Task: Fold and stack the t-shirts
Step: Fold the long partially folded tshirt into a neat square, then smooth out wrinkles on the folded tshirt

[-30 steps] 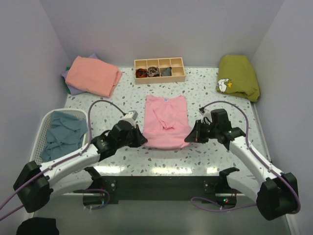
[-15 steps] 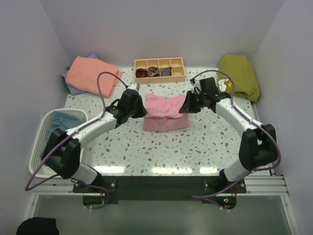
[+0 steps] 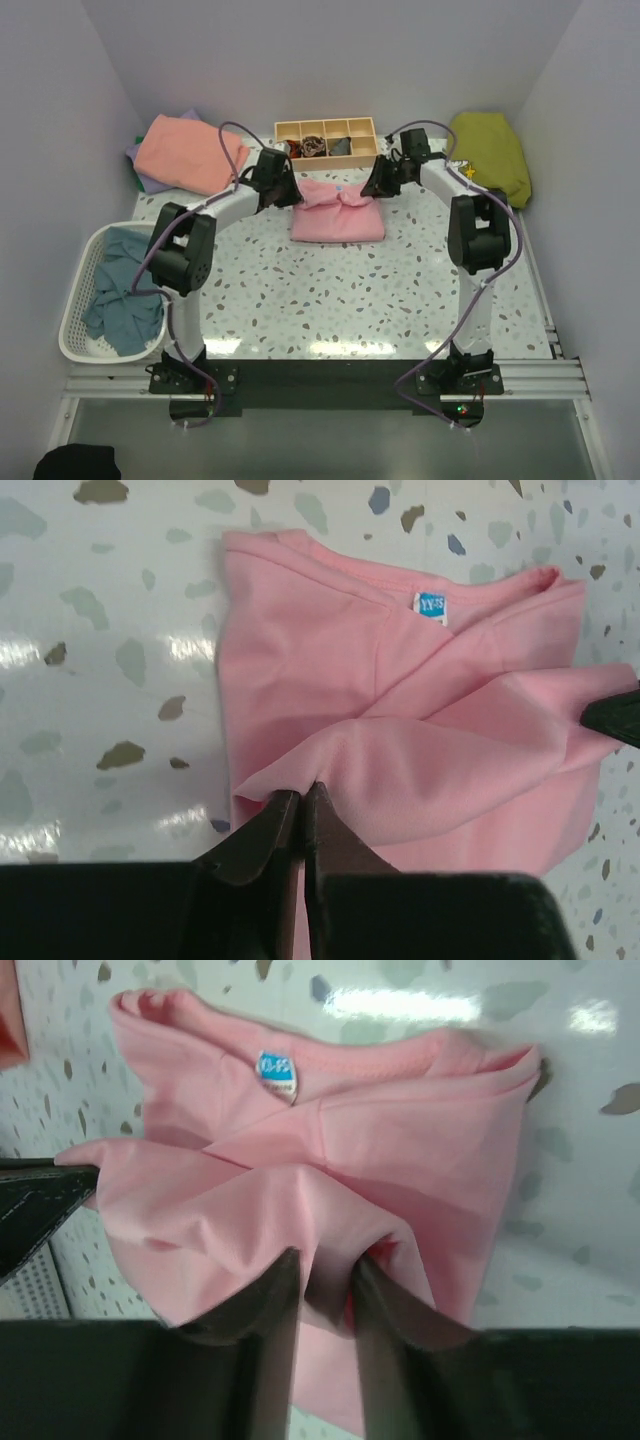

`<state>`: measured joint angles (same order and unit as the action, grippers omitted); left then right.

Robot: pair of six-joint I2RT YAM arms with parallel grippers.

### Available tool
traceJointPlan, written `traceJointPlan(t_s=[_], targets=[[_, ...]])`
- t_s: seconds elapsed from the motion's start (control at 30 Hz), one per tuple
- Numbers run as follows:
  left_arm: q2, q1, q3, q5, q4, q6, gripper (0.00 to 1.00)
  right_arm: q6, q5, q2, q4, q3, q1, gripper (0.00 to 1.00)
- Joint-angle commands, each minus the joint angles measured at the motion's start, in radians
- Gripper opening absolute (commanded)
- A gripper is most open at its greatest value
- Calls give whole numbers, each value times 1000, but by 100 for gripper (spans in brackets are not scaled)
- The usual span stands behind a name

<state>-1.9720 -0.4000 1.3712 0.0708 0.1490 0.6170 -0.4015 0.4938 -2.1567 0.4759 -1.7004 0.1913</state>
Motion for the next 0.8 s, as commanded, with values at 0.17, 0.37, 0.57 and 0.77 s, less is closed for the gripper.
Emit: traceJointPlan(t_s=[0.17, 0.37, 0.57, 0.77], targets=[[-122, 151, 272, 23, -45, -106, 43, -16, -60, -71, -168, -220, -128, 58], [-6, 168, 215, 99, -91, -126, 47, 36, 12, 29, -102, -197, -96, 58], [-14, 124, 140, 366, -175, -95, 47, 24, 57, 78, -111, -50, 17, 57], [-63, 87, 112, 423, -229, -65, 47, 10, 32, 31, -120, -48, 83, 54]])
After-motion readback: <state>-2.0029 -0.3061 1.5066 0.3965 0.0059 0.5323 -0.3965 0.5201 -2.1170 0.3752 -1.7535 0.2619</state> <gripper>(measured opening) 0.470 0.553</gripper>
